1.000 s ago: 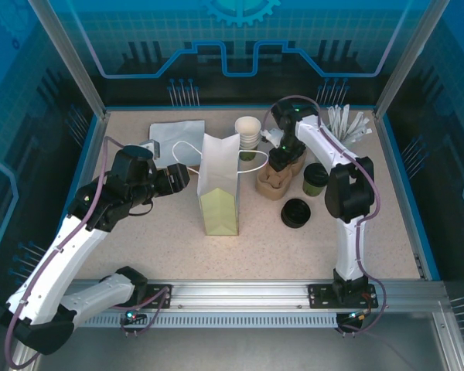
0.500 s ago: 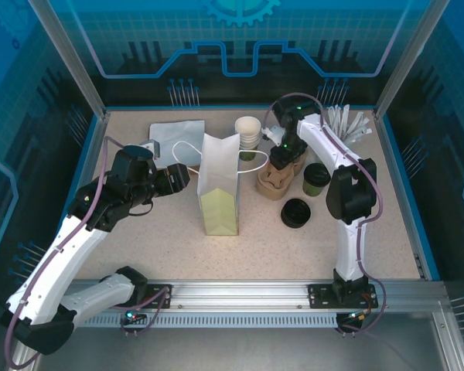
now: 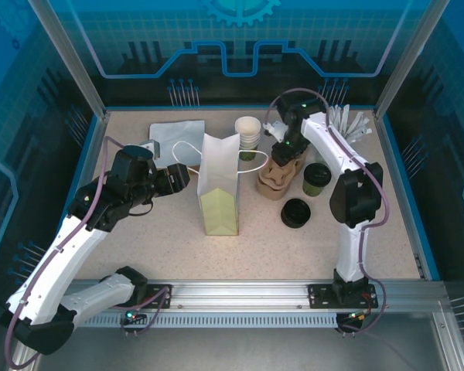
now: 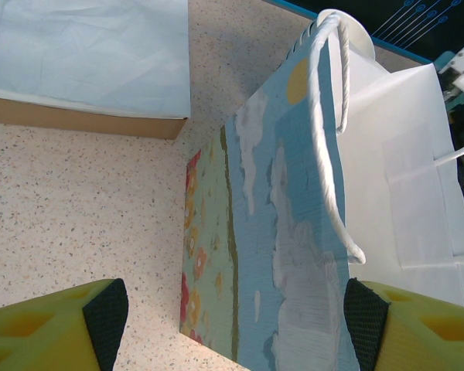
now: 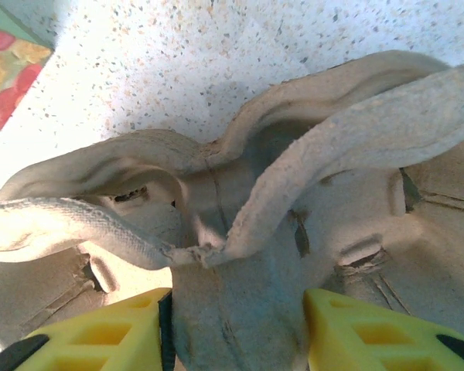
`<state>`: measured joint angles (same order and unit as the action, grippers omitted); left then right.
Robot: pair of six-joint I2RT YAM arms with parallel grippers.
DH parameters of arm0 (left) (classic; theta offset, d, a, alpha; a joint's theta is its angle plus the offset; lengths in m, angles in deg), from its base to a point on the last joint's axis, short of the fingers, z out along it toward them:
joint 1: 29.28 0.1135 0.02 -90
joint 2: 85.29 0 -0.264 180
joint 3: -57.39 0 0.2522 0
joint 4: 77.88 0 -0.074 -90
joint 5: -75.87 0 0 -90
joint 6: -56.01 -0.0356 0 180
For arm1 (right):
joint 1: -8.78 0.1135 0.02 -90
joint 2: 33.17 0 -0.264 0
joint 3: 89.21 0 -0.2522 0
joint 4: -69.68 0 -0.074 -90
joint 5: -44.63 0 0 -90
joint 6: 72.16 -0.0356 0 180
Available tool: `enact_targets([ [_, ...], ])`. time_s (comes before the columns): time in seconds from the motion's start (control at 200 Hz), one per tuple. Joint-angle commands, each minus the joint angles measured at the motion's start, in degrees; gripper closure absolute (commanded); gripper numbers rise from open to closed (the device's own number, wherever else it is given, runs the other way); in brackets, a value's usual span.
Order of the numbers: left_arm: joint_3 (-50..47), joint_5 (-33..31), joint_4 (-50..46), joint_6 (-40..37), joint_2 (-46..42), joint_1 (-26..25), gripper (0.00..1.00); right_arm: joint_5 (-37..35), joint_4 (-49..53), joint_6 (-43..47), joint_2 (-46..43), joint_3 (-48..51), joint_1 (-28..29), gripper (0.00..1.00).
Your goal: Pack the takeout coffee
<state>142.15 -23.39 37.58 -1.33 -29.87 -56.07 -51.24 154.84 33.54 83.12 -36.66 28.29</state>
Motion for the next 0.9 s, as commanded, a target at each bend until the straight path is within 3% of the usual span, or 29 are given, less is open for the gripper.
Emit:
enact_targets([
  [0.0, 1.98, -0.51, -0.80, -0.76, -1.05, 0.07, 0.23, -0.86, 1.99, 2.75, -4.29, -1.27, 0.78, 0.53],
  [0.38, 4.12, 0.19, -1.66, -0.48, -3.08, 0.07, 0.23, 2.41, 1.84, 2.21, -14.78, -5.08, 0.80, 0.55],
  [0.575, 4.70, 1.81, -3.35, -0.33, -3.62, 0.07, 0.23, 10.88, -0.46, 0.91, -20.89, -8.72, 0.97, 0.57],
  [0.805, 4.18, 7.72, -2.29, 0.81, -3.37, 0.07, 0.23, 26.64, -9.63, -0.16, -27.46, -8.17, 2.67, 0.58],
  [0.895, 3.61, 8.43, -1.72, 1.58, -3.45, 0.07, 0.22, 28.76, -11.78, -1.29, -28.05, -9.40, 3.36, 0.59],
])
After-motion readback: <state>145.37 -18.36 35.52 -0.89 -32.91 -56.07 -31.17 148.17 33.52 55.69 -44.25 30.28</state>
